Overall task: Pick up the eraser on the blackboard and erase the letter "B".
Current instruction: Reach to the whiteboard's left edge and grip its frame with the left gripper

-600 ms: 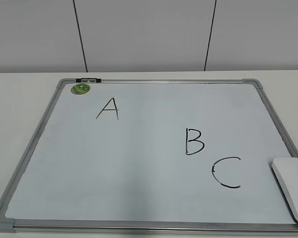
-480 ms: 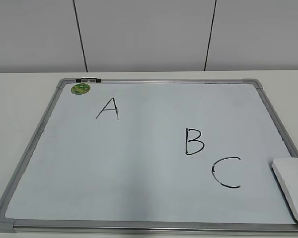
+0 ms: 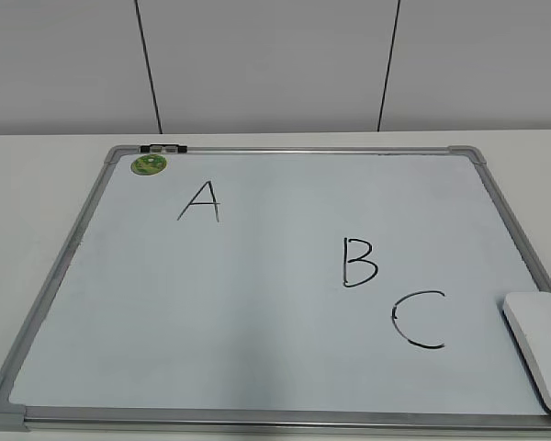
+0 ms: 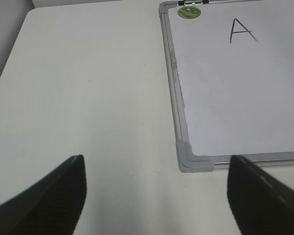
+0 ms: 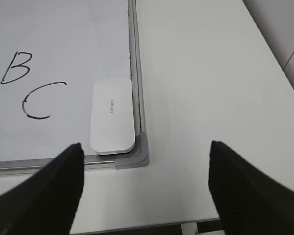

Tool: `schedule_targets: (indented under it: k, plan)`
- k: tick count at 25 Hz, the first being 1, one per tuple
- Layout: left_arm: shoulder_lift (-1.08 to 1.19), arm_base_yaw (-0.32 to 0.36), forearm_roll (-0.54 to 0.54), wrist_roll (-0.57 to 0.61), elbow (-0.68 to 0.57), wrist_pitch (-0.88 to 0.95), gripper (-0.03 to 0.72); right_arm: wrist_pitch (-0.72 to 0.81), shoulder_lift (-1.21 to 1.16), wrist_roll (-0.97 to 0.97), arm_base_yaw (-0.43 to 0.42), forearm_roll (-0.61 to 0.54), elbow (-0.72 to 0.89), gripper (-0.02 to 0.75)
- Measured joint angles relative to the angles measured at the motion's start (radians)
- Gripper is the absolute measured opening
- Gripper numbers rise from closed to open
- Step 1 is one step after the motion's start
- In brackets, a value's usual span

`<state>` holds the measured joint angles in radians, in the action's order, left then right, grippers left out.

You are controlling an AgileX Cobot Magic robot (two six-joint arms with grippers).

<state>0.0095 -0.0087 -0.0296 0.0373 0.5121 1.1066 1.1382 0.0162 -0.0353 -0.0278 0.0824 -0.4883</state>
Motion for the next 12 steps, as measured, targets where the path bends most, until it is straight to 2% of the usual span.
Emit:
schedule_targets:
  k: [7,12]
  plan:
    - [0.018,0.0,-0.003,0.0,0.034,-0.004,0.667,0.0,0.0,0.0,0.0,0.0,0.0,0.586]
    - [0.203,0.0,-0.003,0.0,0.127,-0.038,0.665,0.0,0.0,0.0,0.0,0.0,0.0,0.587]
